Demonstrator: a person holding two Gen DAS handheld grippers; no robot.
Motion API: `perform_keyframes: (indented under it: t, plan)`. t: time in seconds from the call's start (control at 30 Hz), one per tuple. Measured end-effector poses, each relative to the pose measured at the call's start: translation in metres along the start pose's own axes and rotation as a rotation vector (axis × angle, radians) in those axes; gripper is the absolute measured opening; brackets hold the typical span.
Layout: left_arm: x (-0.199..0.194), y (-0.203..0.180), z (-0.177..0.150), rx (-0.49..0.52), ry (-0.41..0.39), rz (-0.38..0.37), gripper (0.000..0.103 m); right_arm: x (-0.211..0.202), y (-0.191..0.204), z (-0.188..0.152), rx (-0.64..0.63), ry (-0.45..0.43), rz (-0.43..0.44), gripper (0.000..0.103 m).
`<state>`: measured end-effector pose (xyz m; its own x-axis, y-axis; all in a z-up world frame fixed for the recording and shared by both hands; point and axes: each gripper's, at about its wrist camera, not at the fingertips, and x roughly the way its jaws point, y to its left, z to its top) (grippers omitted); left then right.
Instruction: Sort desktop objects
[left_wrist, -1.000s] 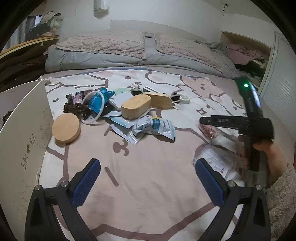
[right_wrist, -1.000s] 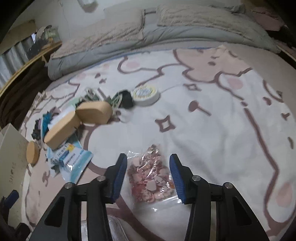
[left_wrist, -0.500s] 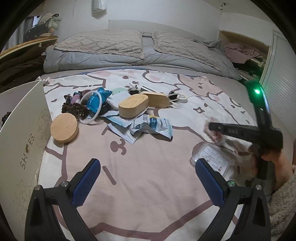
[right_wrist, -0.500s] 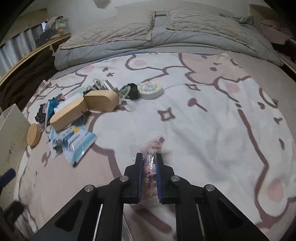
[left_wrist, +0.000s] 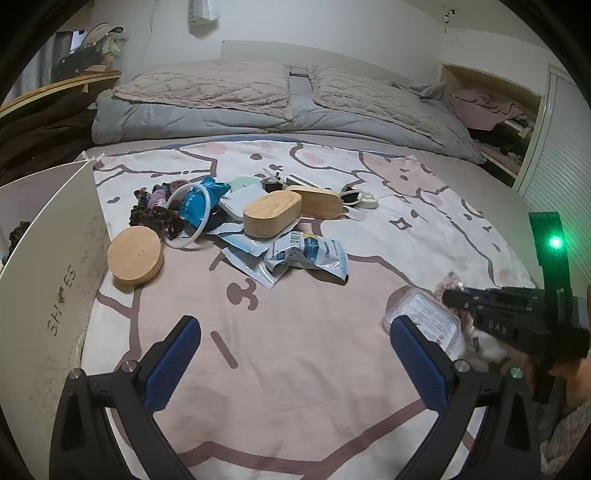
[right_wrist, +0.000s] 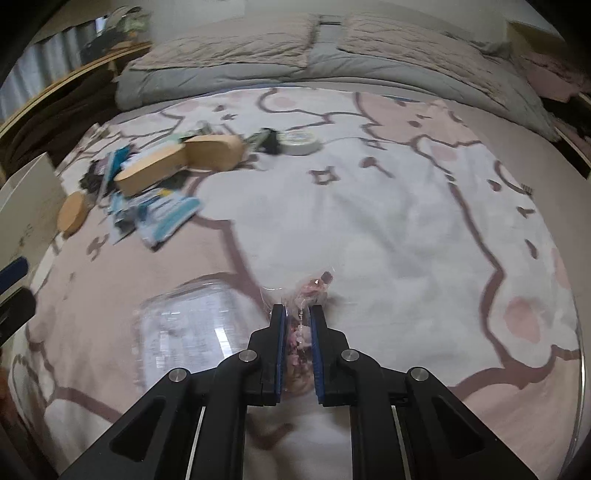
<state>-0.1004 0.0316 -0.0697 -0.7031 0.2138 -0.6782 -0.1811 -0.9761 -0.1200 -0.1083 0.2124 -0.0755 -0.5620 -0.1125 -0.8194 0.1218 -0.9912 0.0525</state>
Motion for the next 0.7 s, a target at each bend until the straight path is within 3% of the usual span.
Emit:
perform_keyframes:
  t: [0.17,0.57,0.7]
  plan:
    - [0.000,0.005,0.001,-0.012,0.004,0.013,0.103,-0.002,0.023,0.000,-0.065,-0.003,0.017,0.013]
    - [-0.002,0.021,0.004,-0.064,0.011,0.026,0.103,-0.011,0.075,-0.009,-0.125,0.016,0.279,0.013]
    - [-0.003,0.021,0.004,-0.062,0.010,0.026,0.103,-0.014,0.078,-0.010,-0.131,0.010,0.275,0.013]
